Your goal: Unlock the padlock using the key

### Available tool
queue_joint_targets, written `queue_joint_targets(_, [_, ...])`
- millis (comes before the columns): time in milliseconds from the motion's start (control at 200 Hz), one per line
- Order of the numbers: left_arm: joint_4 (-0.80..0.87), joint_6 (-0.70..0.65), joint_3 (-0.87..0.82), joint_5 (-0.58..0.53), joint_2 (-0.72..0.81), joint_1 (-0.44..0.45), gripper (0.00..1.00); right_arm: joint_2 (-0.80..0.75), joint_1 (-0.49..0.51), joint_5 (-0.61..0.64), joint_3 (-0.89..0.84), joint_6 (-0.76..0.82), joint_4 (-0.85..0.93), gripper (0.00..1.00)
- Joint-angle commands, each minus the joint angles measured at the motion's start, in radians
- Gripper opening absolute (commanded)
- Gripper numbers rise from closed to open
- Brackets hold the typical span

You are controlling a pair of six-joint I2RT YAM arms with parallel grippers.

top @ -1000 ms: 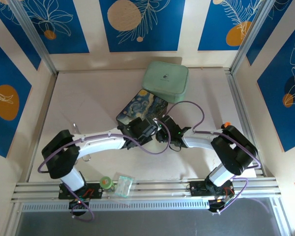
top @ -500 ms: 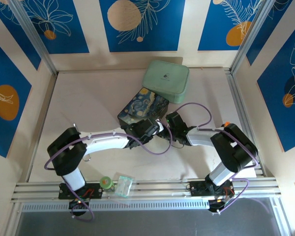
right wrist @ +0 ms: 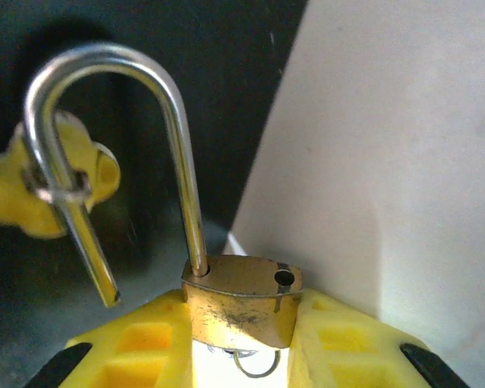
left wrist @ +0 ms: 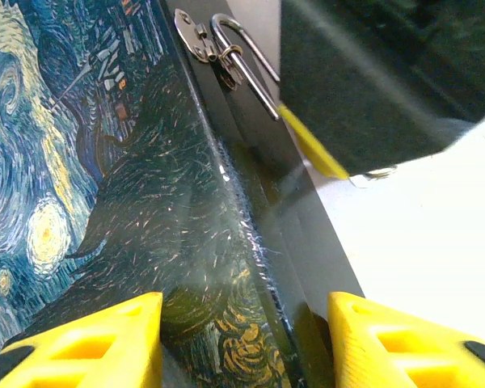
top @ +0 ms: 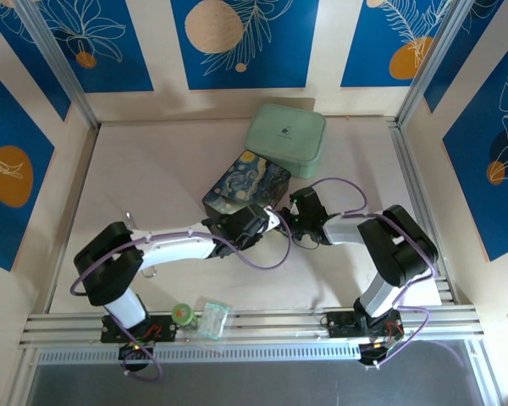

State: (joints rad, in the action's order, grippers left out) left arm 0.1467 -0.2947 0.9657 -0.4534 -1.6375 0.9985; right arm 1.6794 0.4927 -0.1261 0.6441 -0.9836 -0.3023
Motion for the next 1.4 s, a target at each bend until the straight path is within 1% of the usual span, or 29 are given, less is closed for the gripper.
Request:
queue_joint_targets(0, [0.137, -0.022, -0.054, 0.096, 0.010, -0.001, 0.49, 0.071, -0.033, 0.038, 0.014, -0.063, -0.054, 0.14])
queue_joint_targets(290, [0.130, -0.031, -0.072, 0.095, 0.037, 0.003, 0.49, 0.041, -0.088, 0.027, 0.000, -0.064, -0.047, 0.14])
queue_joint_targets(495, [0.135, -0.029, -0.076, 0.070, 0.039, 0.003, 0.49, 0.019, -0.121, 0.013, -0.010, -0.057, -0.048, 0.13])
queue_joint_targets(585, [0.134, -0.019, -0.076, 0.043, 0.042, 0.004, 0.49, 0.016, -0.129, 0.008, -0.012, -0.045, -0.038, 0.13])
queue_joint_targets(675, [0.130, -0.006, -0.078, 0.013, 0.054, 0.002, 0.49, 0.008, -0.131, 0.018, -0.003, -0.006, 0.028, 0.13])
queue_joint_targets(815, [0.113, 0.010, -0.086, -0.050, 0.068, -0.001, 0.51, 0.011, -0.135, 0.016, 0.032, 0.072, 0.207, 0.13])
queue_joint_targets(915, [0.107, 0.015, -0.088, -0.073, 0.070, -0.006, 0.51, -0.005, -0.135, 0.041, 0.019, 0.106, 0.250, 0.13])
queue_joint_targets(1015, [0.088, 0.020, -0.098, -0.041, 0.079, -0.005, 0.51, -0.023, -0.151, 0.016, -0.019, 0.083, 0.185, 0.13])
queue_joint_targets(1126, [0.063, 0.017, -0.111, 0.002, 0.090, -0.003, 0.51, -0.008, -0.154, -0.025, -0.021, 0.031, 0.108, 0.12])
queue_joint_targets(1266, [0.071, 0.006, -0.107, -0.012, 0.085, -0.001, 0.51, 0.014, -0.153, -0.033, -0.013, -0.035, 0.034, 0.11])
queue_joint_targets(1396, [0.072, 0.005, -0.108, -0.004, 0.091, -0.001, 0.51, 0.020, -0.154, -0.022, 0.017, -0.037, 0.069, 0.11])
